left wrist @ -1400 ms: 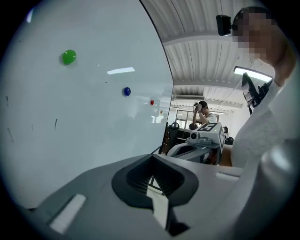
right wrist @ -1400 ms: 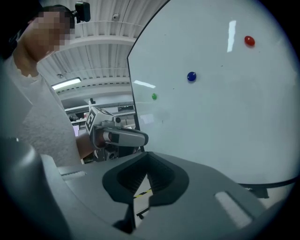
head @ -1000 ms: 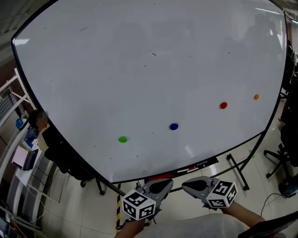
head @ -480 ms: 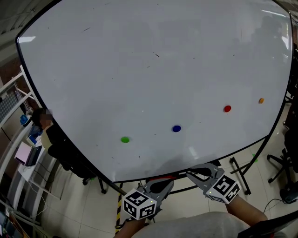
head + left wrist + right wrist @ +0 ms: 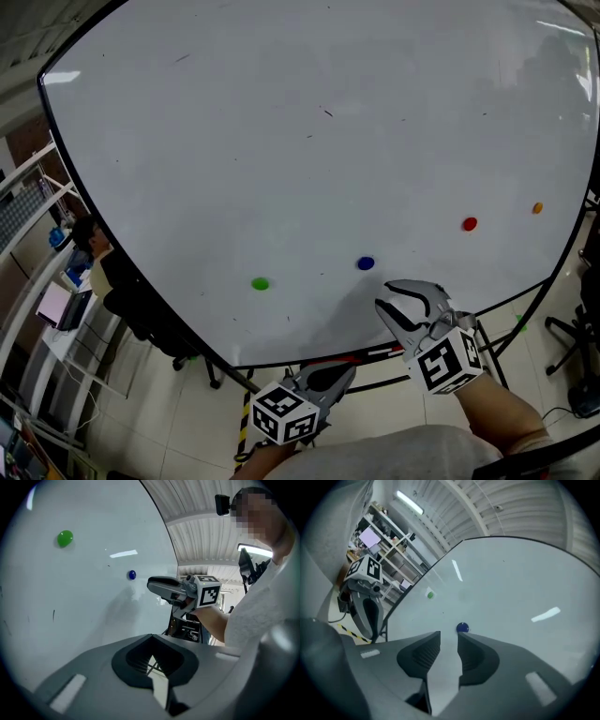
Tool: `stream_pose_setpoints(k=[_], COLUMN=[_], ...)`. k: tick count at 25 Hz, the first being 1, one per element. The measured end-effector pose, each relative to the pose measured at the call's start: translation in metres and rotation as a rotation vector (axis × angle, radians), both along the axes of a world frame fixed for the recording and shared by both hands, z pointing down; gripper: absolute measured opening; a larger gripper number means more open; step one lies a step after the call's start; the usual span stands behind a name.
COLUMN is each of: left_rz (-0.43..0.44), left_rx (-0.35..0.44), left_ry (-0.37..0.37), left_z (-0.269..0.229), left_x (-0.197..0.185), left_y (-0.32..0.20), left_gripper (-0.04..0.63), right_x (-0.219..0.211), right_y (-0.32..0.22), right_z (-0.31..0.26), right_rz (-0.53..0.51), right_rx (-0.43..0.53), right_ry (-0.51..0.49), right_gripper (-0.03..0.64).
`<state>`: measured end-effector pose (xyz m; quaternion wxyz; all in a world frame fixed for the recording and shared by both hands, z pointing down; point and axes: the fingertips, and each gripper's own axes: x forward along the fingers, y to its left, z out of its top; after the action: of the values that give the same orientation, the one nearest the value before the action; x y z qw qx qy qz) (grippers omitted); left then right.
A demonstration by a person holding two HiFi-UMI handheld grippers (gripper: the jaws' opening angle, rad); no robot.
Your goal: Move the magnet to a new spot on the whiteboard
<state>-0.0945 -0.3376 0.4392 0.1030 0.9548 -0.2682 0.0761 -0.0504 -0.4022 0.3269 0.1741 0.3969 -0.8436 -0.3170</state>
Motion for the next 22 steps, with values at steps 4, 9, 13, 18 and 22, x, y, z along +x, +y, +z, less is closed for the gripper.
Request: stream_pose_setpoints(k=[4,9,13,18,22], left_rz=[-0.002,-0.008,-0.015,-0.022,-0.026], left_rx=[-0.006,-0.008,-0.008,-0.005,-0.004], left_ry=[0.0,-0.003,-0.003,-0.006,-0.006], left_z=[0.001,0.002,0.003,0.003,0.003], left_x=[-0.002,-0.006,-0.01,-0.014,-0.015], left_y=[-0.003,-0.005,-0.005,-0.007,-0.007], left_gripper=[-0.015,-0.015,-0.015,-0.015,-0.015], right_x=[-0.007,-0.018,-0.021,-0.022,-0.021], right_y=[-0.016,-0.034,-0.044,-0.054,-0.056], right_z=[-0.017,-0.017,-0.013,-0.009,-0.009], right_rz=[0.077,0.118,0.154,0.193,0.228], right_rx=[0.138,0.196,0.227,0.259,0.31], right_ry=[0.108,0.182,0.217,0.247,0.276], right_gripper=[0.118,0.138,0.143,0.146,0.136])
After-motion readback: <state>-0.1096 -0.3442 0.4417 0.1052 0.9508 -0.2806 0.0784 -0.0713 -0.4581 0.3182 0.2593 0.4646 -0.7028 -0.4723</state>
